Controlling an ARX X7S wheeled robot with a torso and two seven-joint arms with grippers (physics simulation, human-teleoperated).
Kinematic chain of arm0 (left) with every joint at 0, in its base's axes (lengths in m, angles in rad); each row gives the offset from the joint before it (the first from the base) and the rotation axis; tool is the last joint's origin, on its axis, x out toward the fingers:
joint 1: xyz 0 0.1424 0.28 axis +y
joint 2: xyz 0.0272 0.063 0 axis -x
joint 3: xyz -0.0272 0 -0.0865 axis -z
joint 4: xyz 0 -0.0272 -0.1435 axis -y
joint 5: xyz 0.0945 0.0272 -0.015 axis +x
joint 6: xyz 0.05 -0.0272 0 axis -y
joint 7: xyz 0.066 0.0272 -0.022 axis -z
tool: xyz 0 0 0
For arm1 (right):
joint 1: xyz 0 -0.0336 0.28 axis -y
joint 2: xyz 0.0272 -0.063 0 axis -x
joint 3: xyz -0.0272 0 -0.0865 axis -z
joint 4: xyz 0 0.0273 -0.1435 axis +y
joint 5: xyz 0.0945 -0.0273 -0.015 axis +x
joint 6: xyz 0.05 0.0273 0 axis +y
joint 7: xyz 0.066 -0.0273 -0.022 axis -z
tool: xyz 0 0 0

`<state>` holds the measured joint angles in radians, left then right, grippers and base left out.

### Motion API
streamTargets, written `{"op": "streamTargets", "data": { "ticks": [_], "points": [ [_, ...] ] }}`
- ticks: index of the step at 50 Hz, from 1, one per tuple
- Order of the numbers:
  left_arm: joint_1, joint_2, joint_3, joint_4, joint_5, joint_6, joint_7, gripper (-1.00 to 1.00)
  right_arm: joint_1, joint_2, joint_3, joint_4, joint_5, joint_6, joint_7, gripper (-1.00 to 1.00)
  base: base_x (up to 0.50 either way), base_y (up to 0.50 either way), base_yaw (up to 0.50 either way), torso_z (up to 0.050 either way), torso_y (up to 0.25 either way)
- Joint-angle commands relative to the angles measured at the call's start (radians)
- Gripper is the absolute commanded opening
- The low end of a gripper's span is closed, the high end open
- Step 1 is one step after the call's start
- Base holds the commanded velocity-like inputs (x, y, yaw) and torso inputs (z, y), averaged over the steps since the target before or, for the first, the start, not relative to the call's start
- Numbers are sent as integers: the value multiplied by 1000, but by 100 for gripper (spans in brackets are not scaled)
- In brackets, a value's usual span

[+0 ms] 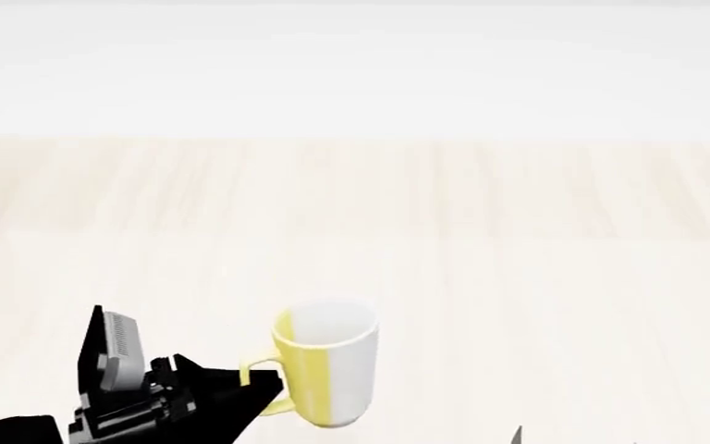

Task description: Put the yellow and white mug to the front of the white mug.

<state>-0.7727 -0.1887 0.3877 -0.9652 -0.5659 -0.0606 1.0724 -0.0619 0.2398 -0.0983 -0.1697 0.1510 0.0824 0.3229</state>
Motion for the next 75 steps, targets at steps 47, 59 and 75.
{"op": "streamTargets", "data": {
  "ticks": [47, 59, 75],
  "points": [
    [70, 110, -138, -343, 299, 442, 18, -100, 4, 19, -28, 2, 12, -5, 23, 100, 0, 0, 0, 0, 0],
    [92, 116, -203, -343, 430, 489, -23, -100, 2, 23, -32, -1, 15, -6, 29, 100, 0, 0, 0, 0, 0],
    [108, 120, -253, -343, 525, 529, -60, -100, 4, 29, -38, -1, 21, -6, 34, 100, 0, 0, 0, 0, 0]
  ]
}}
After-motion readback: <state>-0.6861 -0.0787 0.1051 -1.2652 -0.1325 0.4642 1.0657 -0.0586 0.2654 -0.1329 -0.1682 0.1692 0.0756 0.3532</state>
